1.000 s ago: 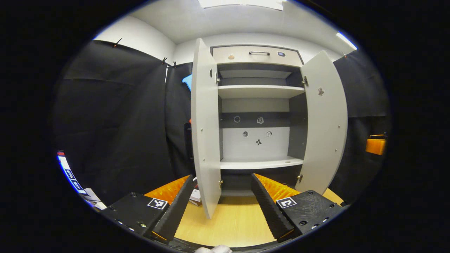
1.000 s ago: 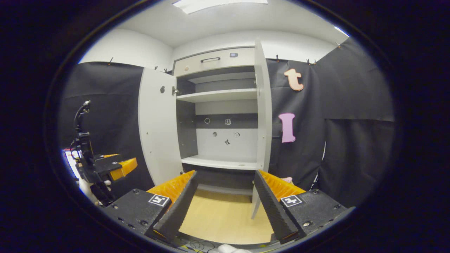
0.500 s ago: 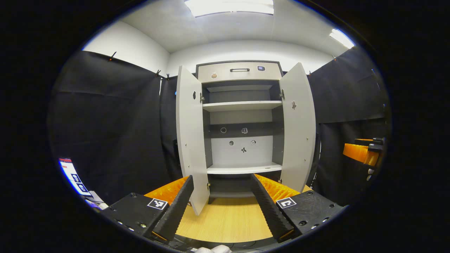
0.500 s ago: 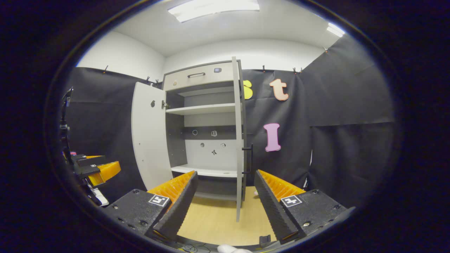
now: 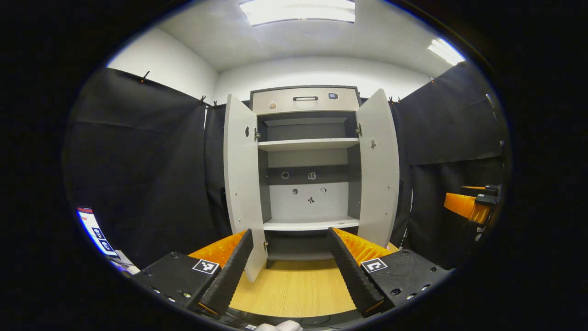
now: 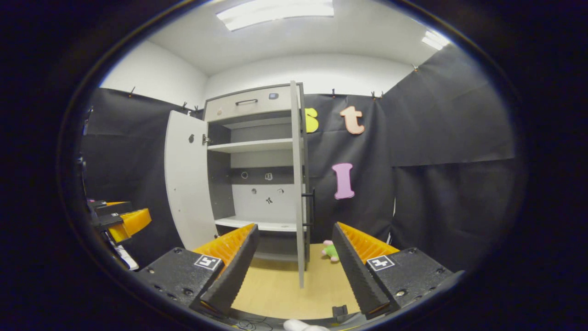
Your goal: Open the right door of the double-door shoe cabinet with the right hand, and open the left door with the left hand.
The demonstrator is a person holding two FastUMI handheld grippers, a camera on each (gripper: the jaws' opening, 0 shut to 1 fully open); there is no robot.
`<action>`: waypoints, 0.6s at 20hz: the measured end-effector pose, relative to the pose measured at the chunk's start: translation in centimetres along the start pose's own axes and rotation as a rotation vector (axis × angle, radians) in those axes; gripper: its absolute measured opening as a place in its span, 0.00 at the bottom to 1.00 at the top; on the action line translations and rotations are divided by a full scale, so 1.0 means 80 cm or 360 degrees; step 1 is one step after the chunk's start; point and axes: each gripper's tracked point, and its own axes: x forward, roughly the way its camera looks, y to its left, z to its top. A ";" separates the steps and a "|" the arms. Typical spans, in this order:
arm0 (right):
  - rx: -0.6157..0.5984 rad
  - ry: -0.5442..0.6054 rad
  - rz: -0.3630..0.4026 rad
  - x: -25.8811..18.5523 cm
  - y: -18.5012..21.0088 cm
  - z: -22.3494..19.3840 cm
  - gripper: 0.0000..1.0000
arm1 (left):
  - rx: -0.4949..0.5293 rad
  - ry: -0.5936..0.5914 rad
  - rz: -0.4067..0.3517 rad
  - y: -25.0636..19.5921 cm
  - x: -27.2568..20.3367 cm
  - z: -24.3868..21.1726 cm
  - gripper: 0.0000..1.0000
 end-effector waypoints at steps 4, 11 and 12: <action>-0.0003 -0.0015 -0.0009 -0.007 0.008 0.007 1.00 | -0.0001 -0.0013 -0.0015 0.001 0.000 0.007 0.96; 0.0007 -0.0009 0.0004 -0.012 0.033 0.009 1.00 | 0.0007 -0.0024 -0.0015 0.012 -0.007 0.016 0.96; 0.0003 -0.0006 0.0007 -0.013 0.037 0.010 1.00 | 0.0006 -0.0021 -0.0016 0.015 -0.007 0.015 0.96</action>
